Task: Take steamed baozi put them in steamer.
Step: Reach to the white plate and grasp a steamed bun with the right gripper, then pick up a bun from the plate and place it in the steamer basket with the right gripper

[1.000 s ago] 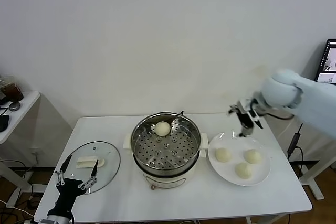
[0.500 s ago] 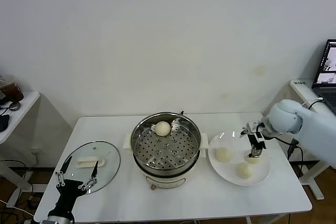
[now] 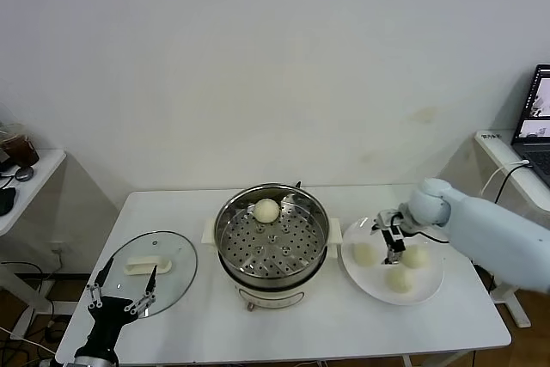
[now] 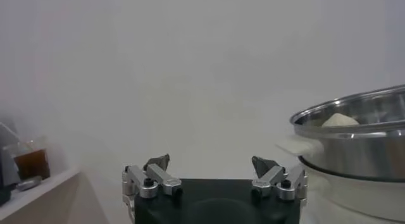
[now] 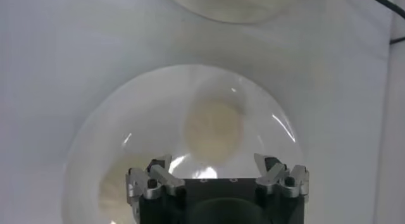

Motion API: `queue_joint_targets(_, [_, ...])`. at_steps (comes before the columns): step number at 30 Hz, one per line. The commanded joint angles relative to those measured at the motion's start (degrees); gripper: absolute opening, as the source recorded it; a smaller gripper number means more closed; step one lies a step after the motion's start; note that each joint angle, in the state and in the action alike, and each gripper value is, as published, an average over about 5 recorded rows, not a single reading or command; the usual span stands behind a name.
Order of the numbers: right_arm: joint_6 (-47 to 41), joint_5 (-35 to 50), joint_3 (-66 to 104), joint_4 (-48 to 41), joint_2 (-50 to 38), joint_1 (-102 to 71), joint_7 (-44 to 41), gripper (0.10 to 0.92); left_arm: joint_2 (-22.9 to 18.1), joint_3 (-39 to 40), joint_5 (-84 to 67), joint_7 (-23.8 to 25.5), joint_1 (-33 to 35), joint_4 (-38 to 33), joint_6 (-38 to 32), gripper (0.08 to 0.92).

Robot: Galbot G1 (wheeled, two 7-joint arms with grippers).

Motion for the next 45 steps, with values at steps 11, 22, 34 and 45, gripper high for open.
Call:
queue_joint_targets(11, [-1.2,-2.6,1.5,-5.1,4.8,-1.7,-0.7,0.673,0.1,-0.2,0.1,0.0,-0.2,0.5,-0.1,0.823])
queue_joint_targets(22, [-2.3,-0.7,0.5,-2.6,3.0,1.2,-2.8,0.467,0.0,-0.2,0.1,0.0,-0.2,0.2,0.0,0.823])
queue_joint_targets(34, [-8.2,16.6,-13.7,11.3,-7.7,26.3,-4.1,0.449,0.4,0.4,-0.2,0.1,-0.5,0.1,0.0,0.823])
queue_joint_targets(45, [-20.1,42.2,-33.7,22.3,4.5,55.7,1.6,0.458,2.1,1.3,-0.8,0.3,-1.6,-0.7,1.0,0.823])
